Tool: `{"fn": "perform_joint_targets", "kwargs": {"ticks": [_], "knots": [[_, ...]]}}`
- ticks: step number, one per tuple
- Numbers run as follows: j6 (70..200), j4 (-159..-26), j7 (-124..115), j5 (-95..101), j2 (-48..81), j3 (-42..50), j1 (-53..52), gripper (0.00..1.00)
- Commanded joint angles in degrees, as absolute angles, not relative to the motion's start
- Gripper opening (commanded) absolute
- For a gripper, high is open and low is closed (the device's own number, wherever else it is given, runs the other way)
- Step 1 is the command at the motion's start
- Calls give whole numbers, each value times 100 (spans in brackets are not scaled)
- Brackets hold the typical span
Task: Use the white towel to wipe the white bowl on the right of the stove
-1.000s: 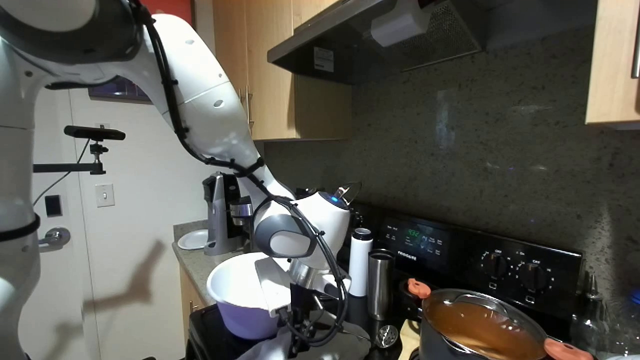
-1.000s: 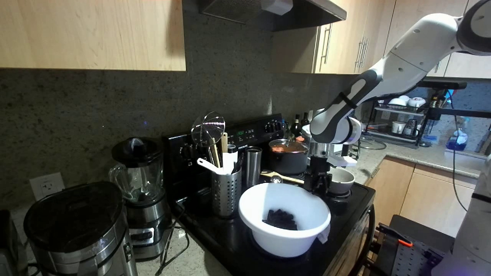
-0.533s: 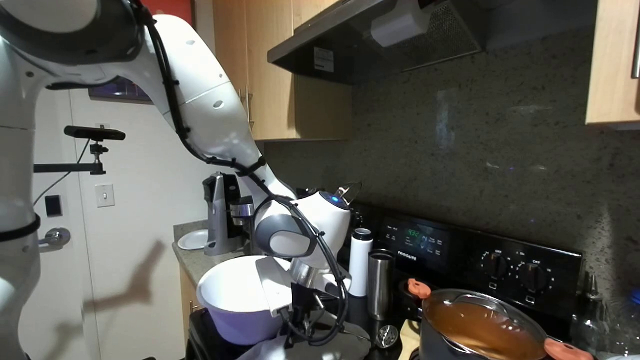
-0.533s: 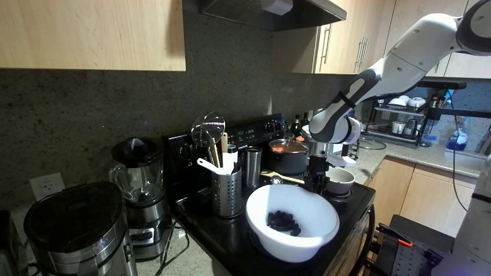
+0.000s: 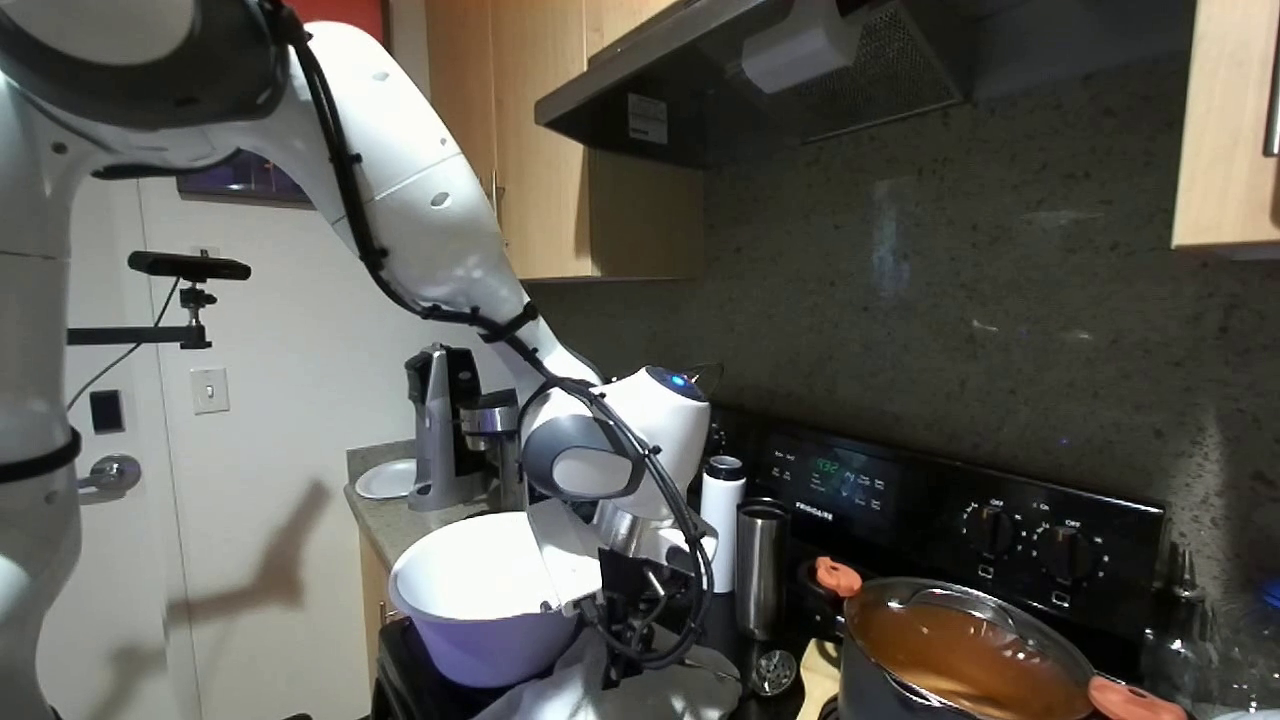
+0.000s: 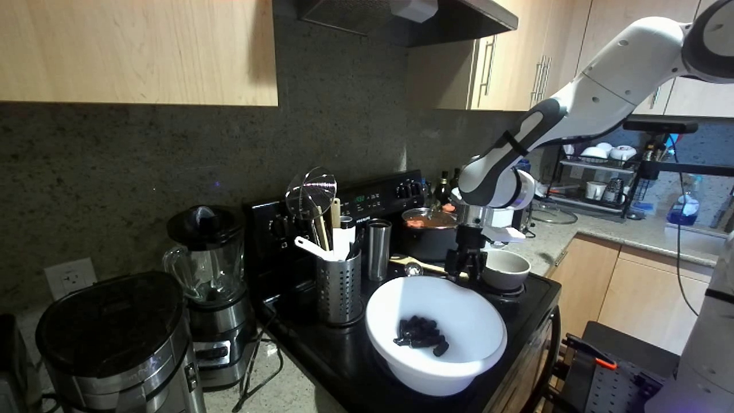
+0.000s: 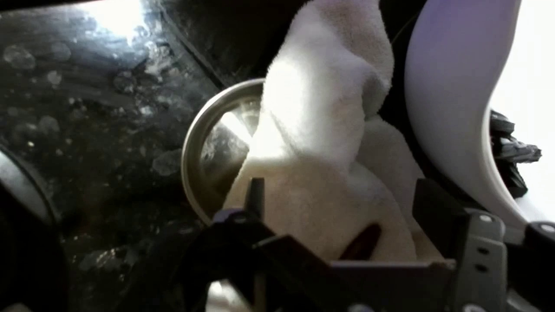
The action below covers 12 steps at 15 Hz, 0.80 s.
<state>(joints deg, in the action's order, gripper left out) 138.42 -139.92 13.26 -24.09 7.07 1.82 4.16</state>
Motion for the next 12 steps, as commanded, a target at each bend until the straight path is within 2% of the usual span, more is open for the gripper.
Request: {"fn": "perform_joint_targets", "kwargs": {"ticks": [1,12], "knots": [[14087,-13732,1386,-2433,877,186,493,100],[14134,-13751,1146,-2344,1266,169,621,100]]}}
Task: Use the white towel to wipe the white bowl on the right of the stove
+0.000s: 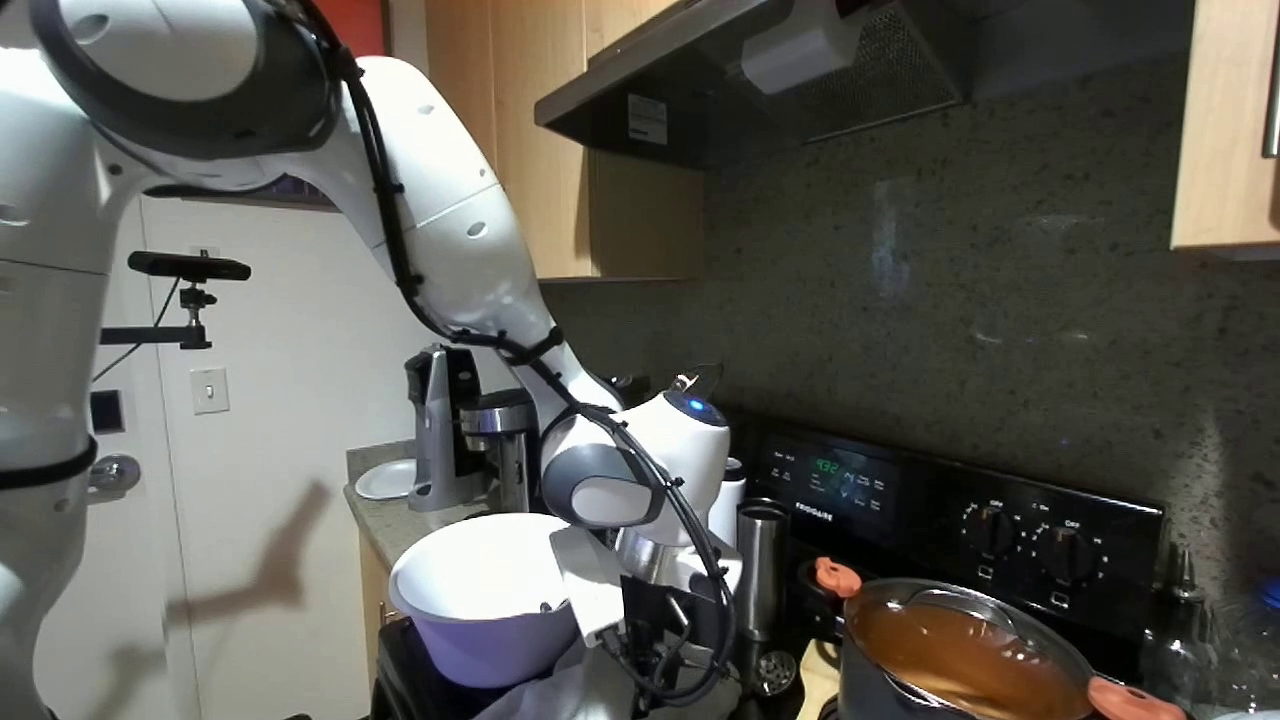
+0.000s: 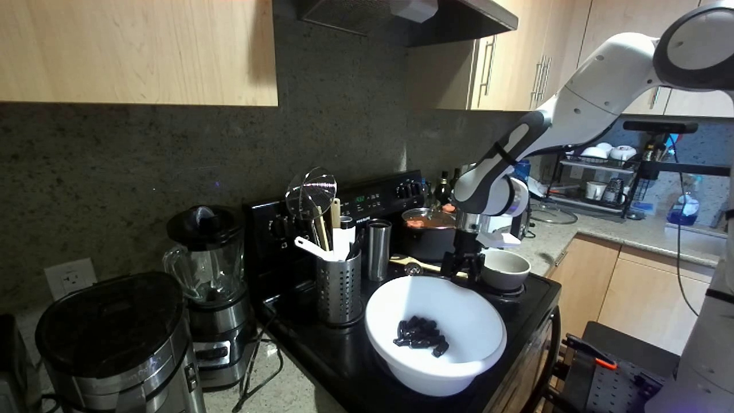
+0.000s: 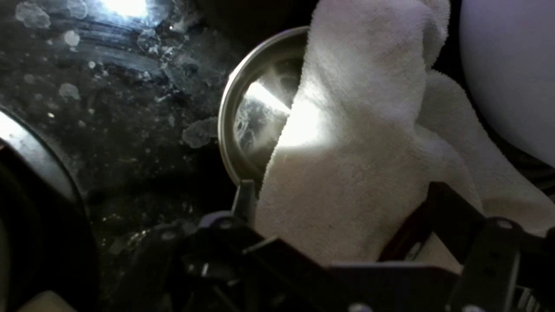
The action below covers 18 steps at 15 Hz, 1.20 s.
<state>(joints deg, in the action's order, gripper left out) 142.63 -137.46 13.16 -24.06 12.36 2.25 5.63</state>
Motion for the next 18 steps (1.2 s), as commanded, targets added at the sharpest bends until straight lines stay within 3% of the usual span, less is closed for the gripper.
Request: {"fn": "perform_joint_targets", "kwargs": {"ticks": [1,2,11,14,18], "knots": [[14140,-13761,1152,-2329,1283,167,623,75],[14156,-13769,1157,-2336,1303,162,628,74],[14291,-14003,1145,-2658,1280,7,610,5],[14297,-14056,1035,-2740,1253,-49,591,0],[14142,-13927,795,-2707,1103,-22,596,2]]}}
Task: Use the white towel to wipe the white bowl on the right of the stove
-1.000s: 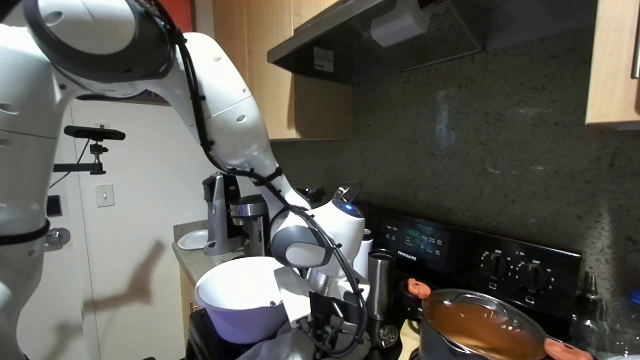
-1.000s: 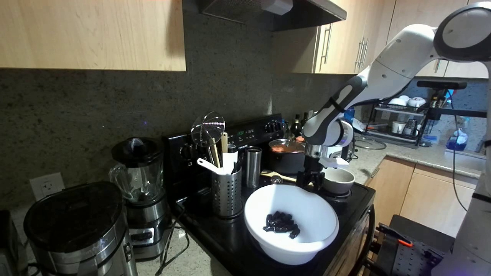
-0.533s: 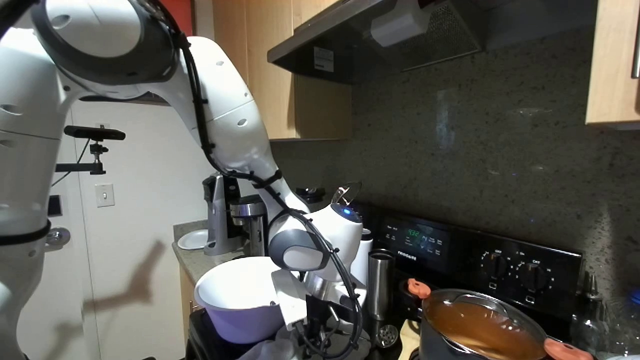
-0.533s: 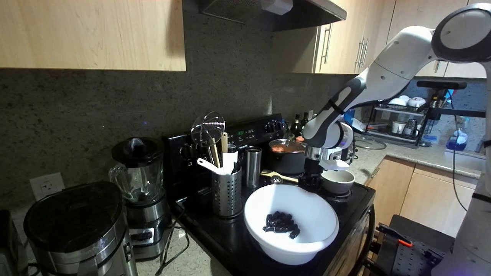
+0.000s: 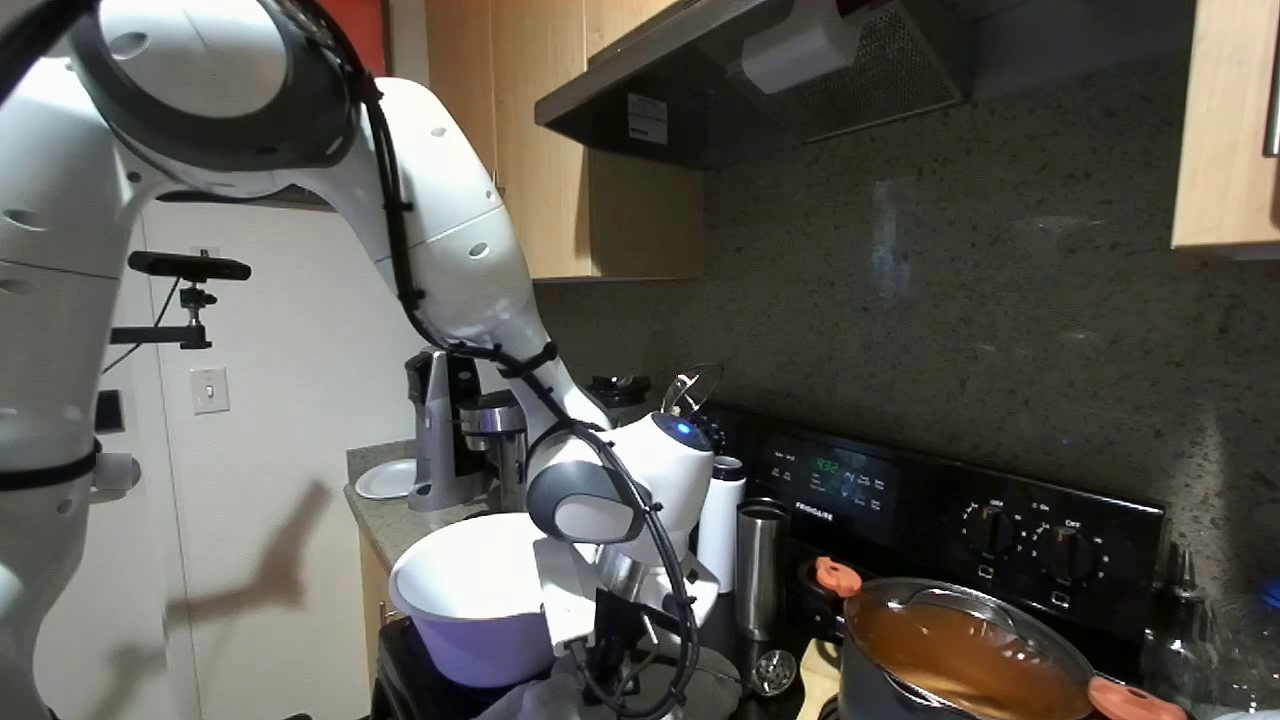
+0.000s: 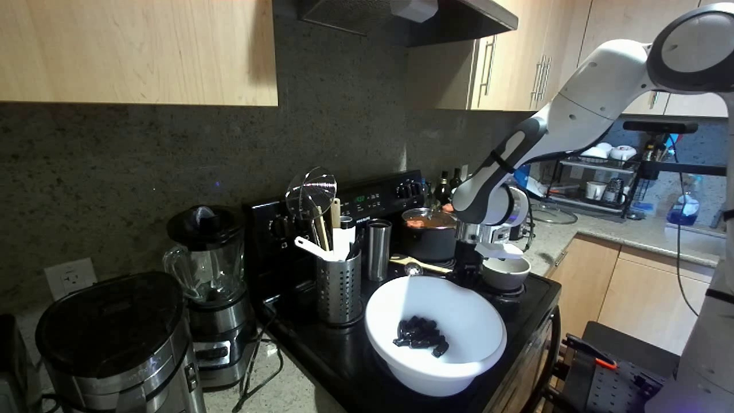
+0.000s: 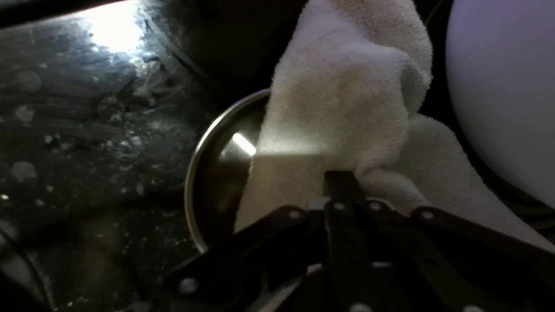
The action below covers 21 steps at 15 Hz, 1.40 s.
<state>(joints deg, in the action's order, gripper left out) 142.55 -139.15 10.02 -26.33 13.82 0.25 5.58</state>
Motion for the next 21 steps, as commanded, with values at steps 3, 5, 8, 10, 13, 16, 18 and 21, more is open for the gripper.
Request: {"fn": "perform_joint_targets", "kwargs": {"ticks": [3,5,8,10,13,16,18,21], "knots": [[13903,-13746,532,-2492,916,63,572,3],[13797,-13668,490,-2362,809,83,544,29],[13693,-13707,657,-2538,738,31,530,44],[13654,-13791,743,-2622,753,-9,495,58],[13745,-13993,785,-2685,780,-53,445,82],[13849,-14192,743,-2621,795,-55,415,100],[13932,-14280,695,-2548,791,-25,416,100],[14113,-14367,633,-2450,781,20,420,75]]}}
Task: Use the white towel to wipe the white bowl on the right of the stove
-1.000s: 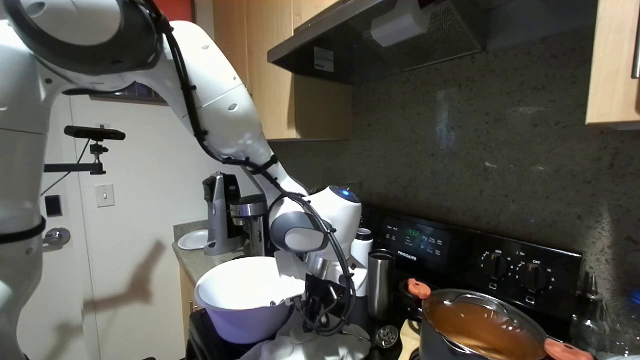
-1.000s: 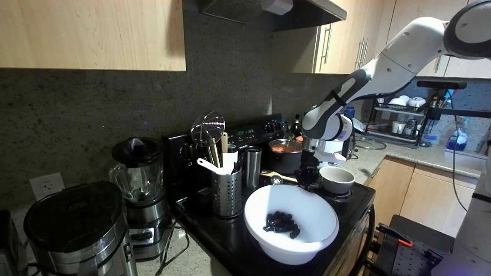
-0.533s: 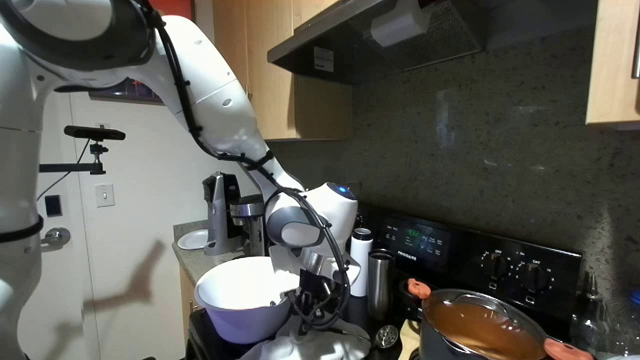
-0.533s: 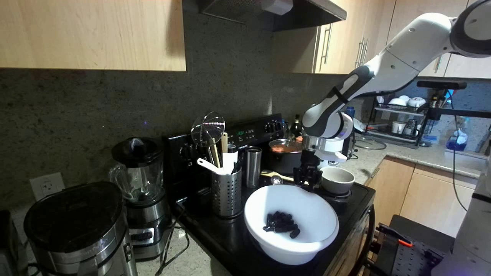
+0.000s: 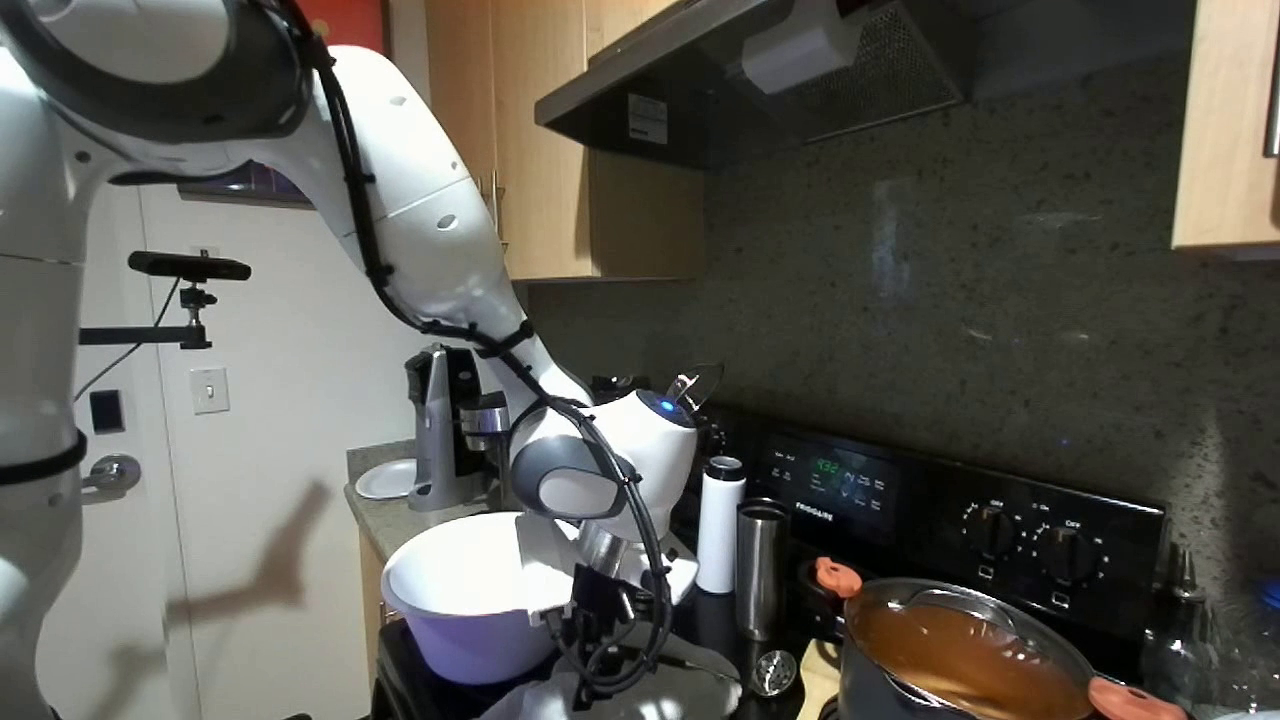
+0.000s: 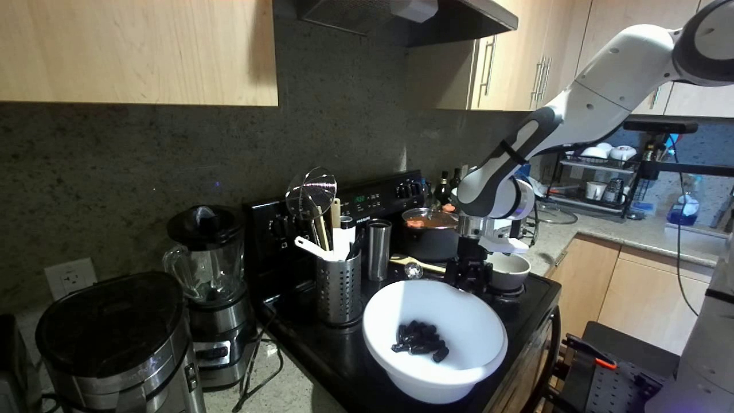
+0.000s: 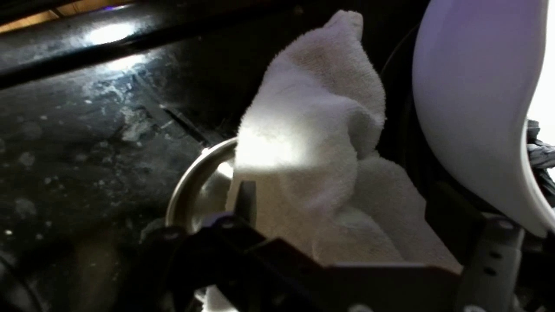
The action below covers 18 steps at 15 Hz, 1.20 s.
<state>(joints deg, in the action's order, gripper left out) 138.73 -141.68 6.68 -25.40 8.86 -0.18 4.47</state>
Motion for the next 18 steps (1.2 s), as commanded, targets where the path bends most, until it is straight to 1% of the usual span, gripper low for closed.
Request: {"fn": "perform_joint_targets", "kwargs": {"ticks": [1,4,7,8,10,13,15,18], "knots": [[14186,-14388,607,-2406,776,35,420,69],[14435,-14462,582,-2411,772,38,423,44],[14759,-14562,489,-2405,771,24,398,22],[14867,-14597,465,-2427,771,14,394,13],[15021,-14651,421,-2440,773,4,391,1],[14970,-14660,368,-2473,738,3,409,0],[14590,-14527,314,-2431,530,16,435,0],[14011,-14316,-162,-1715,85,146,362,0]]}}
